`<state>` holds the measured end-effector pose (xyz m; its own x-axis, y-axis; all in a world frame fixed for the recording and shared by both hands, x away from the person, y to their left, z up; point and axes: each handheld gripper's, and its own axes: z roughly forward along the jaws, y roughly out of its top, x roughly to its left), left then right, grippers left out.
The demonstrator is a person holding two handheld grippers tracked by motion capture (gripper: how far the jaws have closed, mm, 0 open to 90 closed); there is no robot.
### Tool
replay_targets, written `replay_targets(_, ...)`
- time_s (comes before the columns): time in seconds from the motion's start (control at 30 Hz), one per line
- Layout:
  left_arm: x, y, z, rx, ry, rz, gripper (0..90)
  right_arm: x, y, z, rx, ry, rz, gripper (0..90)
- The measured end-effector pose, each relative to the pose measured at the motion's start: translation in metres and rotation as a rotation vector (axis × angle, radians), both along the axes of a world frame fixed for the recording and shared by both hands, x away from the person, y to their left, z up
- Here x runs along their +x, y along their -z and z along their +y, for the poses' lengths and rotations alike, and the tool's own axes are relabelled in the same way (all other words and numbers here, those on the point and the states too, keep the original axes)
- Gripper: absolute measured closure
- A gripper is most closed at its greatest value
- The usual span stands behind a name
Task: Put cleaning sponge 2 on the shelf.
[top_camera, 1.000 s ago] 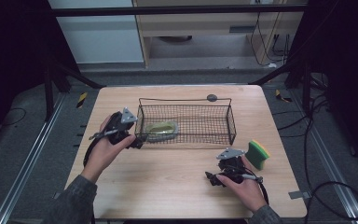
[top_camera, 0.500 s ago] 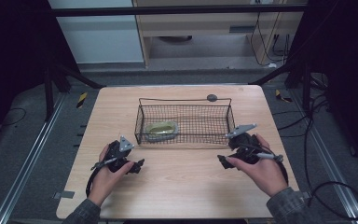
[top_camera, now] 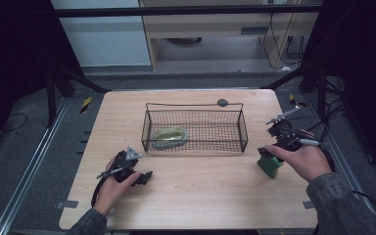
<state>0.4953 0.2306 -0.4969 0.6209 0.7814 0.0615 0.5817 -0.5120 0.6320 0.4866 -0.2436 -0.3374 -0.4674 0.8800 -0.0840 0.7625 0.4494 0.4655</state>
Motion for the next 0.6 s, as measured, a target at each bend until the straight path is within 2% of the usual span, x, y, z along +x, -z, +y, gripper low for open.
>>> replay_targets(0.07, 0.0, 0.001, 0.001, -0.018, 0.0, 0.005, 4.9, -0.001, 0.003, -0.003, -0.005, -0.005, 0.034, 22.1)
replay_targets(0.2, 0.002, 0.003, 0.004, -0.037, -0.005, 0.014, 2.5, -0.003, 0.008, -0.007, -0.013, -0.008, 0.052, 22.0)
replay_targets(0.47, 0.003, 0.005, 0.005, -0.044, 0.005, 0.004, 0.3, -0.002, 0.023, -0.014, -0.021, -0.005, 0.095, 27.1)
replay_targets(0.6, 0.003, 0.006, 0.005, -0.046, 0.007, 0.001, 0.1, 0.004, 0.033, -0.014, -0.051, 0.002, 0.121, 30.0)
